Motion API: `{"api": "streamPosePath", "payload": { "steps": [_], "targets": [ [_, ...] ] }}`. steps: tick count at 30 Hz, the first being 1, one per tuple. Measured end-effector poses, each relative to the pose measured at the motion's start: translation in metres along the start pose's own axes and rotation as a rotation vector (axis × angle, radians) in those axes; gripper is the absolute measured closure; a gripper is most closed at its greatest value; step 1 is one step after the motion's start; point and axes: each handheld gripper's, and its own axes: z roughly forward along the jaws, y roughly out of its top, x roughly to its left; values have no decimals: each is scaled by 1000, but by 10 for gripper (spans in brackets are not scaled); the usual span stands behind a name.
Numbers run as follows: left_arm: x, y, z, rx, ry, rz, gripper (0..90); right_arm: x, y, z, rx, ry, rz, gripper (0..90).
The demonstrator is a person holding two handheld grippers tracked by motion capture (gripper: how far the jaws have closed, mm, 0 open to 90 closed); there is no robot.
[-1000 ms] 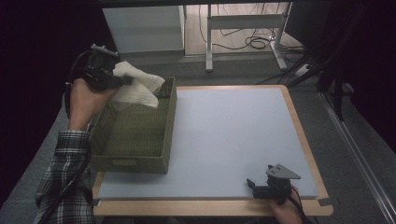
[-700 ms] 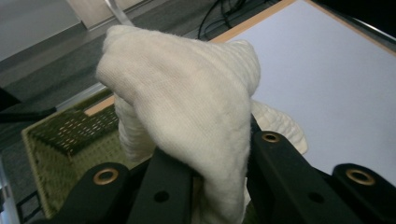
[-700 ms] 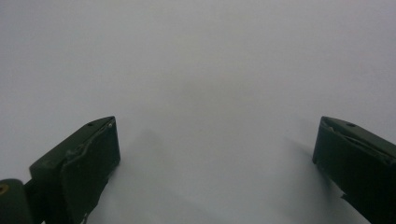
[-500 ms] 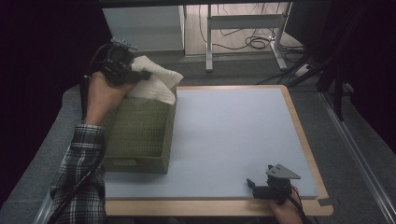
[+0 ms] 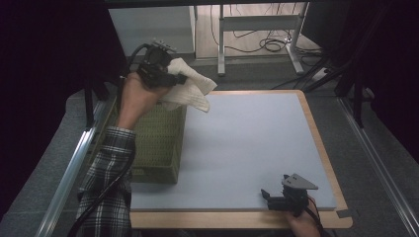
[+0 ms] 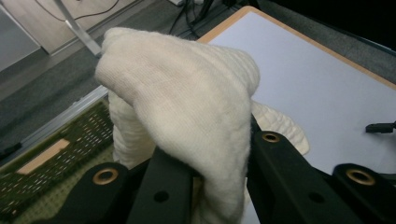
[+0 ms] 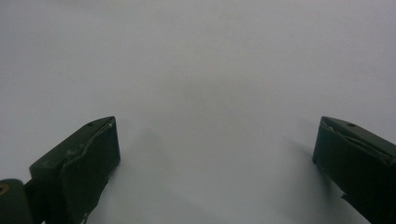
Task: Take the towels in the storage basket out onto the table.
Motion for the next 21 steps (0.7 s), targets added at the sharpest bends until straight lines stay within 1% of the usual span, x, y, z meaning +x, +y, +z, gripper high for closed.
{"api": "streamPosePath", "payload": {
  "steps": [1, 5, 7, 8, 9, 10, 11, 12, 13, 14, 15, 16, 17, 18, 19, 21],
  "targets": [
    [0, 0, 0, 0, 0, 0, 821, 0, 0, 0, 0, 0, 0, 7],
    [-10, 6, 15, 8, -22, 12, 820, 0, 0, 0, 0, 0, 0, 7],
    [-16, 8, 24, 10, -32, 11, 820, 0, 0, 0, 0, 0, 0, 7],
    [-21, 10, 32, 10, -47, 14, 819, 0, 0, 0, 0, 0, 0, 7],
    [-21, 10, 32, 10, -47, 14, 819, 0, 0, 0, 1, 0, -1, 7],
    [-26, 12, 40, 15, -58, 24, 819, 0, 0, 0, 1, 0, 0, 7],
    [-26, 12, 40, 15, -58, 24, 819, 0, 0, 0, 1, 0, 0, 7],
    [-29, 13, 45, 16, -66, 23, 819, 0, 0, 0, 0, -1, -2, 7],
    [-35, 15, 55, 19, -81, 35, 819, 0, 0, 0, 1, -1, 0, 7],
    [-37, 16, 59, 23, -88, 39, 818, 0, 0, 0, 1, -1, 0, 7],
    [-37, 16, 59, 23, -88, 39, 818, 0, 0, 0, 1, -1, 0, 7],
    [-41, 17, 64, 25, -93, 40, 818, 0, 0, 0, 1, -1, 0, 7],
    [-43, 18, 69, 31, -100, 47, 818, 0, 0, 0, 2, -1, 1, 7],
    [-48, 19, 78, 40, -114, 60, 817, 0, 0, 0, 1, -2, 1, 7],
    [-48, 19, 78, 40, -114, 60, 815, 0, 0, 0, 1, -2, 1, 7],
    [-55, 20, 88, 38, -131, 58, 814, 0, 0, 0, 1, 0, 1, 7]
  ]
}}
